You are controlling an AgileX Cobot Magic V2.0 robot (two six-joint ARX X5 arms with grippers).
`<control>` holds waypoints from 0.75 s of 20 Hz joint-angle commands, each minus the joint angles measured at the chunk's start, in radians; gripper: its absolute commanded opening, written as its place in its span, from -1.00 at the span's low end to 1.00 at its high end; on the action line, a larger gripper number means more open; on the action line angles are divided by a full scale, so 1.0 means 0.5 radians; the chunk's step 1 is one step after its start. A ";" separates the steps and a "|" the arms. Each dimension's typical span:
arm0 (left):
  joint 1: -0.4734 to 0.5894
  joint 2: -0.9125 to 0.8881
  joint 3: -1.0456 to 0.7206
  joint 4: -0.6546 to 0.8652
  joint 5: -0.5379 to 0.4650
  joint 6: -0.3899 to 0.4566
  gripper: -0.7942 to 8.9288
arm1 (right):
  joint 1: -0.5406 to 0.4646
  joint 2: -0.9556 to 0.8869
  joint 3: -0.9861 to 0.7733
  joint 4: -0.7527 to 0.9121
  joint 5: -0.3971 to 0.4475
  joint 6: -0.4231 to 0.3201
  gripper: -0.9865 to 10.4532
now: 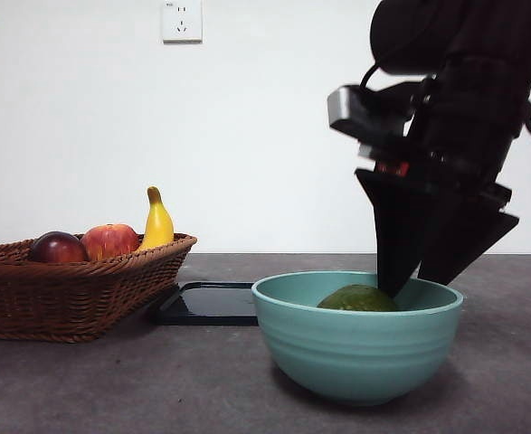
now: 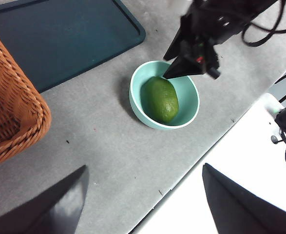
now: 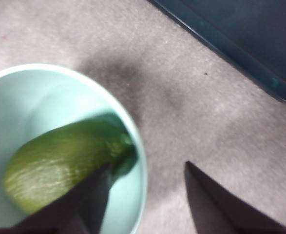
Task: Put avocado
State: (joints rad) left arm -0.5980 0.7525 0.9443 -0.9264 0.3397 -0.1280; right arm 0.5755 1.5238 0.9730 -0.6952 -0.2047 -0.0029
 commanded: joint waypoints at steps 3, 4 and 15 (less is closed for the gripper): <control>-0.009 0.010 0.015 0.012 0.006 0.023 -0.07 | 0.023 0.063 0.013 0.031 0.007 0.005 -0.72; -0.009 0.011 0.015 0.014 0.005 0.023 -0.07 | 0.023 0.063 0.013 0.032 0.002 0.003 -0.79; -0.009 0.011 0.015 0.014 0.005 0.024 -0.07 | 0.023 -0.027 0.049 0.021 -0.069 0.061 -0.81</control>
State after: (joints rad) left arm -0.5980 0.7525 0.9443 -0.9260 0.3397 -0.1280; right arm 0.5777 1.5108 0.9745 -0.6941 -0.2333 0.0086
